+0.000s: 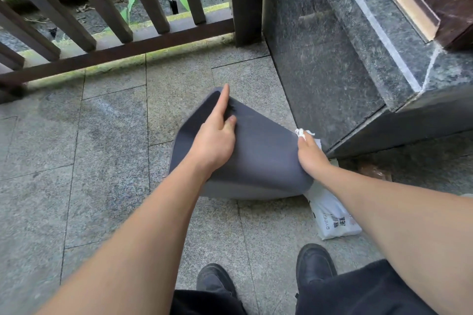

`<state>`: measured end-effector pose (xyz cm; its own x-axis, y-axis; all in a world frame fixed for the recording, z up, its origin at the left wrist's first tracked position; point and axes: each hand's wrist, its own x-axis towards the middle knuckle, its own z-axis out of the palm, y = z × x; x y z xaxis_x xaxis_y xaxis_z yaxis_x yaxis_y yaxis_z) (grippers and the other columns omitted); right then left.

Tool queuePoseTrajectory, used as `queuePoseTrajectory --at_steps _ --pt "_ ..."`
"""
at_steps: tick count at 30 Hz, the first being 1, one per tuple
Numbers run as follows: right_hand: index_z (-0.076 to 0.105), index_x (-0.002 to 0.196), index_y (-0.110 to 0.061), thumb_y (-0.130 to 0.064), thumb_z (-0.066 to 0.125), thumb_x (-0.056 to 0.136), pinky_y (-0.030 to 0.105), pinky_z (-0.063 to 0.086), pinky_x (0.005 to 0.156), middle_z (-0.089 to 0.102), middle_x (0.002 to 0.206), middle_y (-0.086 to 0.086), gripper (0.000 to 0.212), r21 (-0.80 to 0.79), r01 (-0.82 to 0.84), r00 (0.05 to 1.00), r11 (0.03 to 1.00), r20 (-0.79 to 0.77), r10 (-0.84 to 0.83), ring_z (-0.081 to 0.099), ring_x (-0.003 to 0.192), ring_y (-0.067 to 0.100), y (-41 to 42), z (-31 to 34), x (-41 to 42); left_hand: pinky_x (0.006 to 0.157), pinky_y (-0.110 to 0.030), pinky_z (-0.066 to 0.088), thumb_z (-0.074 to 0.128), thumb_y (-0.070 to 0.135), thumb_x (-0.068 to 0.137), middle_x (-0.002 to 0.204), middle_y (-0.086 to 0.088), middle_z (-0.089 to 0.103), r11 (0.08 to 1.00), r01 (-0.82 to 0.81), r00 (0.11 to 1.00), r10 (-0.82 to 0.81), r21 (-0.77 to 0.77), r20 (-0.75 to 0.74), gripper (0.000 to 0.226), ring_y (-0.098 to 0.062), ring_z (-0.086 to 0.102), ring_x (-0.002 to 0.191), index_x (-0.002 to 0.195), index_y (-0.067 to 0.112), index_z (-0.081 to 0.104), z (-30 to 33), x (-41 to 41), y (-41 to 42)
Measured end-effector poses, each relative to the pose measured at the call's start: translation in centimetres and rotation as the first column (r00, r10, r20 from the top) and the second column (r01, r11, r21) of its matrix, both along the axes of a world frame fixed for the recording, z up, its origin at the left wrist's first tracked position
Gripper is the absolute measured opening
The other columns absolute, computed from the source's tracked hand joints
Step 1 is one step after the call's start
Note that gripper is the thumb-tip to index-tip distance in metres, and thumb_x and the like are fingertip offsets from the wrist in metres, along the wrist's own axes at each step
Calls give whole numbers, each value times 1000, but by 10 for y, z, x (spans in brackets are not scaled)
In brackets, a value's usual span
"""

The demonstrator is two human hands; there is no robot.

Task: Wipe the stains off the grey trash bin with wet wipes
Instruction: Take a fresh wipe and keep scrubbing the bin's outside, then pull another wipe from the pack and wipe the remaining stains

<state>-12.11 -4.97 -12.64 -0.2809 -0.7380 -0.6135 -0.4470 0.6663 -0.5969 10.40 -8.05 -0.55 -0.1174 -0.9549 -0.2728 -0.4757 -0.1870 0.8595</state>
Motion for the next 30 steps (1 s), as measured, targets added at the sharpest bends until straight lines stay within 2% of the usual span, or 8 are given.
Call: queuePoseTrajectory --at_steps 2,5,9,16,20,25,28,30 --pt "40 140 -40 -37 23 102 31 27 101 43 141 4 42 -43 10 1000 999 11 -9 41 129 25 -3 11 6 95 -5 15 42 25 104 146 32 27 1000 -31 999 31 0 -17 62 15 22 128 150 58 18 -1 3 -2" --pt "53 94 -40 -26 28 103 43 28 113 46 116 -8 30 -329 -162 982 930 38 185 46 117 19 -16 49 42 86 2 21 40 29 106 150 26 32 984 -174 983 175 21 -50 55 22 31 118 152 54 23 -1 10 -2" --pt "35 149 -17 -35 18 101 35 7 121 33 156 5 54 -567 -499 842 655 -137 522 19 148 18 -4 95 125 98 -10 27 37 25 107 156 12 36 951 -308 941 310 38 -136 51 9 34 125 156 37 29 -1 12 -2" --pt "28 151 -22 -32 25 104 26 5 121 40 153 4 48 -612 -684 707 397 -422 567 20 147 14 31 71 115 98 -17 38 34 19 107 159 8 32 858 -502 857 510 109 -74 53 -6 44 129 158 32 26 -7 41 -5" --pt "29 151 -20 -25 28 102 34 14 121 40 152 8 49 -531 -653 758 540 -458 465 24 146 20 16 40 77 54 -13 48 33 11 104 135 5 46 774 -593 770 626 221 -125 63 -3 55 77 160 32 12 -14 50 -5" --pt "40 143 -21 -13 32 99 43 44 84 56 129 22 45 -196 -226 932 954 -330 153 56 110 42 2 12 18 48 -13 45 35 10 103 129 6 43 750 -617 746 654 238 -127 65 3 52 60 160 27 8 -19 60 -5" --pt "61 115 0 -14 34 99 42 42 86 63 116 27 34 -126 15 940 992 -338 -57 57 107 44 -6 20 4 60 -25 43 40 8 98 122 -5 56 761 -601 757 640 244 -131 53 -12 53 68 150 16 34 -18 65 -5" --pt "67 106 -3 -25 40 99 39 45 83 67 109 20 35 -162 201 958 966 -173 -228 60 103 38 -15 41 7 67 -31 42 45 3 92 103 -11 58 791 -567 787 602 230 -135 39 -19 53 73 129 13 47 -18 66 -4"
